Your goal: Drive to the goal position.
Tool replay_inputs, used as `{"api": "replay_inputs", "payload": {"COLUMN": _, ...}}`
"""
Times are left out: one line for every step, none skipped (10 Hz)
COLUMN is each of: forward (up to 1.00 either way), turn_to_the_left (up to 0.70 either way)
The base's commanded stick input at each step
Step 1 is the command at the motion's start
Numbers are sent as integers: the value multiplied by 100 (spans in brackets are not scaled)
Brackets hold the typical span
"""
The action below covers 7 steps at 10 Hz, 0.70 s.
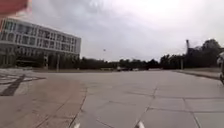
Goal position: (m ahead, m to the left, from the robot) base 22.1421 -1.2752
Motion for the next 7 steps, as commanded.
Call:
{"api": "replay_inputs", "payload": {"forward": 50, "turn_to_the_left": 0}}
{"api": "replay_inputs", "payload": {"forward": 50, "turn_to_the_left": 0}}
{"api": "replay_inputs", "payload": {"forward": 50, "turn_to_the_left": 0}}
{"api": "replay_inputs", "payload": {"forward": 50, "turn_to_the_left": -9}}
{"api": "replay_inputs", "payload": {"forward": 50, "turn_to_the_left": -20}}
{"api": "replay_inputs", "payload": {"forward": 50, "turn_to_the_left": -25}}
{"api": "replay_inputs", "payload": {"forward": 50, "turn_to_the_left": -25}}
